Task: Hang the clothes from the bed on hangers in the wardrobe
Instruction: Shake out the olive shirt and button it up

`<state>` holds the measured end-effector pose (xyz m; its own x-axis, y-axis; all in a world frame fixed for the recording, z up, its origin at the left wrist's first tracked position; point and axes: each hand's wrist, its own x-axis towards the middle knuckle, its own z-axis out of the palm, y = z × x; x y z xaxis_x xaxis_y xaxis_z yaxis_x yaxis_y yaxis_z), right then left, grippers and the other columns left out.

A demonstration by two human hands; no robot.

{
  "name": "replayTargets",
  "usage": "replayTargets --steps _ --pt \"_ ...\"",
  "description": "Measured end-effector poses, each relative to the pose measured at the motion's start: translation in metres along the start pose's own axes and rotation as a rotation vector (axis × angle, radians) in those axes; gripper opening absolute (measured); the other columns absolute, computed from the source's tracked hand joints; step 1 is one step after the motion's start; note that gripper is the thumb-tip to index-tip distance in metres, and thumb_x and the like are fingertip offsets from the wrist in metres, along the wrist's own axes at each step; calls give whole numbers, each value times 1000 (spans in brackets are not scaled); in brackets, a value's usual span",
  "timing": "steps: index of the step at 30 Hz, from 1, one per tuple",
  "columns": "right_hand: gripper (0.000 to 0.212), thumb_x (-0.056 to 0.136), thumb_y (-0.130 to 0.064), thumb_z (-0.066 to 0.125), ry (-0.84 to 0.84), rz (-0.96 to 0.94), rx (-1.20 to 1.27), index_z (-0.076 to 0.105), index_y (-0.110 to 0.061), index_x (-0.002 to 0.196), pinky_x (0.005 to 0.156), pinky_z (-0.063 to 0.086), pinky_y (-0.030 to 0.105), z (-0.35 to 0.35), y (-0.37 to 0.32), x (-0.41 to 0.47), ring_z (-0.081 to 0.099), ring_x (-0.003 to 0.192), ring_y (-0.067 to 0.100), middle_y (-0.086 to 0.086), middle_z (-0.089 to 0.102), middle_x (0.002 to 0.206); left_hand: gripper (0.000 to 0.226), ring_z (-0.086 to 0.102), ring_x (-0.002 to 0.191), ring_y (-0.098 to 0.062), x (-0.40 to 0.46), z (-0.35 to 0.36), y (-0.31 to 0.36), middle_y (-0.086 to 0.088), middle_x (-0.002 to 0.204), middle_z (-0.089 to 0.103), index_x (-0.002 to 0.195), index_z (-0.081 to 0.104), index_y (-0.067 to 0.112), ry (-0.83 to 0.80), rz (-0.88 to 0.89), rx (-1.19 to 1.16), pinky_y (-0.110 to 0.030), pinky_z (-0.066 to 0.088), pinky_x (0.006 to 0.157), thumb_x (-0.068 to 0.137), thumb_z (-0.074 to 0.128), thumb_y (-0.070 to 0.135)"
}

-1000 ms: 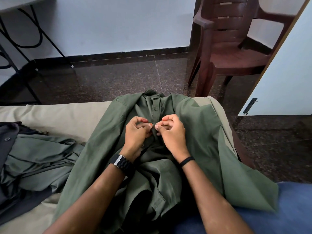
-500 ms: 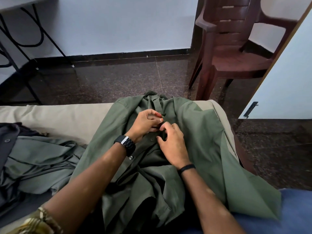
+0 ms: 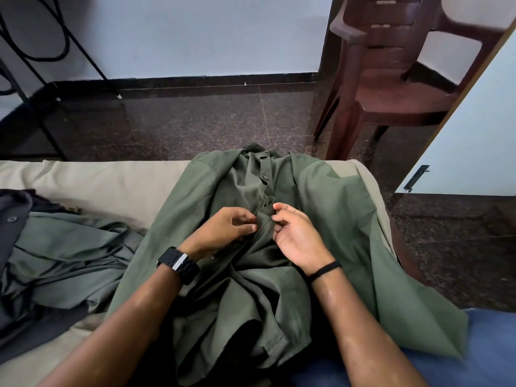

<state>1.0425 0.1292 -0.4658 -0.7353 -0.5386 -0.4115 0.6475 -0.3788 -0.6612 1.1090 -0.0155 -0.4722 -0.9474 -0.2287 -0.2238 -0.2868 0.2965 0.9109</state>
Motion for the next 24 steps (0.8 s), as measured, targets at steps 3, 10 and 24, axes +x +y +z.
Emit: replayTargets --steps 3,10,24 --pt "35 85 17 29 19 15 72 51 -8 73 38 36 17 2 3 -1 39 38 7 2 47 54 20 57 60 1 -5 -10 -4 -1 75 58 88 62 11 -100 -114 -135 -15 54 60 90 56 -8" --pt "37 85 17 33 -5 -149 -288 56 -6 68 55 26 23 4 6 -4 32 54 10 5 41 61 18 62 55 -6 -11 -12 -5 2 62 65 84 64 7 -52 -100 -187 -19 57 59 82 65 -11" --pt "12 81 -4 72 49 -439 -826 66 -14 79 71 40 17 1 7 -8 52 70 8 0 58 80 18 50 63 -15 -20 2 6 -6 70 54 87 57 7 30 115 -43 -20 49 56 86 60 -11"
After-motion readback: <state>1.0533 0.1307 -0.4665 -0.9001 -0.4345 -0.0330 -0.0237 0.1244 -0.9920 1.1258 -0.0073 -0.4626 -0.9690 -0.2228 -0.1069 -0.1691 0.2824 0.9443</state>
